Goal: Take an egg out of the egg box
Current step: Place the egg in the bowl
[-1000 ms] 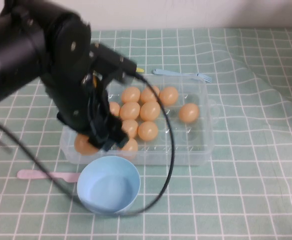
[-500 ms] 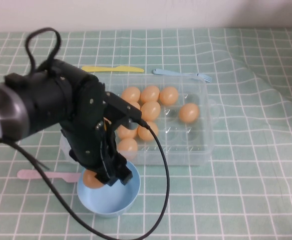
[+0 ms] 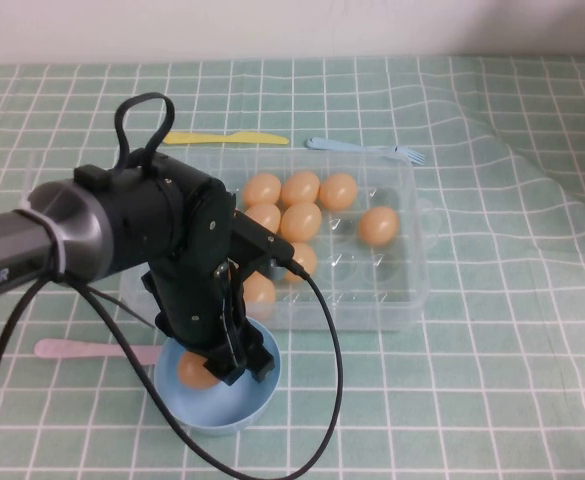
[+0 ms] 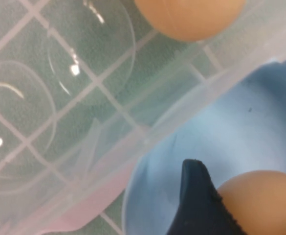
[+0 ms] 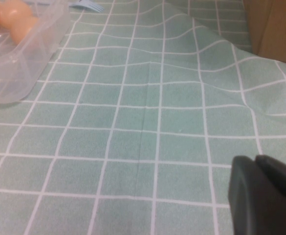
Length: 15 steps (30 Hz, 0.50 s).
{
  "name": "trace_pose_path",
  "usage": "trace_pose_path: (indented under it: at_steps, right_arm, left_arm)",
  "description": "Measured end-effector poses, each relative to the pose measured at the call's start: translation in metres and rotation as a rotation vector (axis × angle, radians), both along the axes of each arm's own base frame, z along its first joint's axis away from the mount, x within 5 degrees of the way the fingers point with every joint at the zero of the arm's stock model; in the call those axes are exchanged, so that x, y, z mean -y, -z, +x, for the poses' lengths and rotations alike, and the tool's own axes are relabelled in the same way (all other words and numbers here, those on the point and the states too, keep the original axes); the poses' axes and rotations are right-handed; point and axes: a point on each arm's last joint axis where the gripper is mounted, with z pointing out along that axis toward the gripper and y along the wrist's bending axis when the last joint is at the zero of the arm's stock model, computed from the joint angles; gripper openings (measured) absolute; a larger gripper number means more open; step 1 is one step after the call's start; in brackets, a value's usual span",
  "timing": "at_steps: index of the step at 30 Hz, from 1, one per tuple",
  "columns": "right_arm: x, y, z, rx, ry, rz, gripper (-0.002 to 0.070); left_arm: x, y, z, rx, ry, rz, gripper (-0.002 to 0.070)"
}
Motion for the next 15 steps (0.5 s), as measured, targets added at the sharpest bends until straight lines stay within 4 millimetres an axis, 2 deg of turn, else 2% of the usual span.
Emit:
trace_pose_path:
  at_steps: [10, 15]
  right_arm:
    - [0.0, 0.0, 0.0, 0.0, 0.0, 0.0, -0.0017]
    - [0.0, 0.0, 0.0, 0.0, 0.0, 0.0, -0.0017]
  left_arm:
    - [0.0014, 0.009, 0.0034, -0.001, 0.004, 0.014, 0.0351]
    - [0.0015, 0.0098, 0.0036, -0.003, 0.004, 0.015, 0.0416]
